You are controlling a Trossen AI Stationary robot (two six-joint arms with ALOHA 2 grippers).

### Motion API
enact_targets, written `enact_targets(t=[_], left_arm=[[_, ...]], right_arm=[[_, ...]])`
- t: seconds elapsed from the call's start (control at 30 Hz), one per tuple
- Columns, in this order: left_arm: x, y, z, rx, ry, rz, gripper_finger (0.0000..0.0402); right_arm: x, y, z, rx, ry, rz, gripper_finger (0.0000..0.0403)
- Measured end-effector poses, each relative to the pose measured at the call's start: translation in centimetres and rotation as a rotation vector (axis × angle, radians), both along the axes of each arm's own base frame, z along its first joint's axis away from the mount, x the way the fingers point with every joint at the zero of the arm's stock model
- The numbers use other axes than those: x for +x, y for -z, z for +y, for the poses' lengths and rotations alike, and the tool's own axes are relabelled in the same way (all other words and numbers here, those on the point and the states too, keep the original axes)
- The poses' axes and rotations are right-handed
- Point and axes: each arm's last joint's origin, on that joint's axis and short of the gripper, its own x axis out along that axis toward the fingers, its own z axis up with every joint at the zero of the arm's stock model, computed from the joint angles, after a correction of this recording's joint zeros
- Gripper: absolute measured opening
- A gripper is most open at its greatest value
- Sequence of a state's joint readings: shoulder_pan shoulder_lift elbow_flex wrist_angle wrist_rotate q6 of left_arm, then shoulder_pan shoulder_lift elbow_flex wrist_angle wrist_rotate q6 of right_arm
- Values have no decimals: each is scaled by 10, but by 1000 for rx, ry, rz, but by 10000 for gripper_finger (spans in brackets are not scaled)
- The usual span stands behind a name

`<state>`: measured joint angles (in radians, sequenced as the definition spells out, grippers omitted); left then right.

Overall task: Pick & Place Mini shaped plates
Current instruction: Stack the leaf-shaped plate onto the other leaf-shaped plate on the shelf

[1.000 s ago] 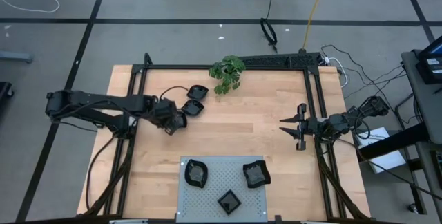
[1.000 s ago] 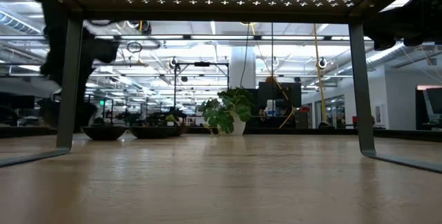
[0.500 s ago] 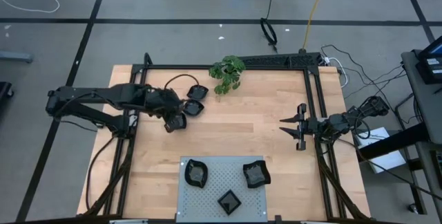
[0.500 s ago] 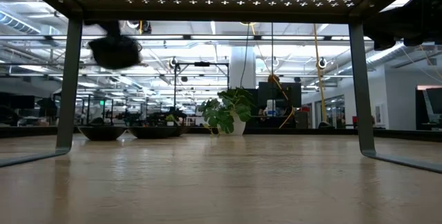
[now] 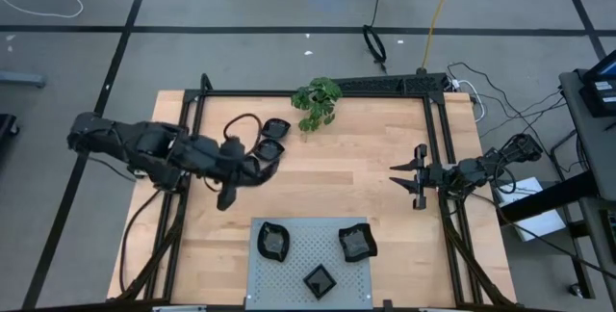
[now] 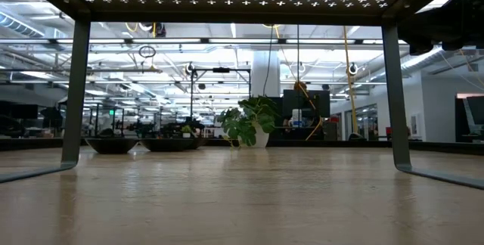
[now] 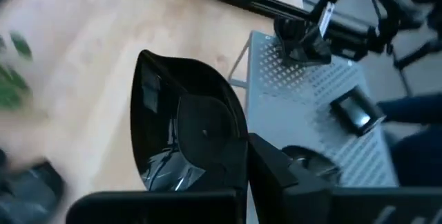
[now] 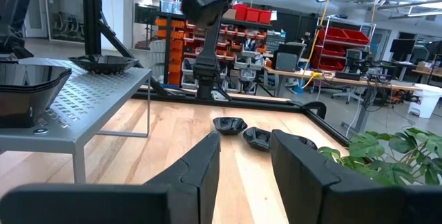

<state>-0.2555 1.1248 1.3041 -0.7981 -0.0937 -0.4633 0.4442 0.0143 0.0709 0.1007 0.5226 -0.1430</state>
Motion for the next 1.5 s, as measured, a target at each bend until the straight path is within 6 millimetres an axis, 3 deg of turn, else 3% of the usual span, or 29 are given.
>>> enact_targets(t=[0.17,0.33,0.43,0.57,0.8,1.5], left_arm=[[9,7,-25,-204,-53,50,8],[26,4,-70,-379,118,-44,9],[33,9,-95,-347,211,-92,7],[37,29,-114,-279,198,-2,6],[44,54,-123,-240,96,125,5],[43,54,-123,-153,117,95,26]], right_arm=[[0,0,0,0,0,0,118],[0,0,0,0,1,0,118],[0,0,0,0,0,0,118],[0,0,0,0,0,0,118],[0,0,0,0,0,0,118],[0,0,0,0,0,0,118]])
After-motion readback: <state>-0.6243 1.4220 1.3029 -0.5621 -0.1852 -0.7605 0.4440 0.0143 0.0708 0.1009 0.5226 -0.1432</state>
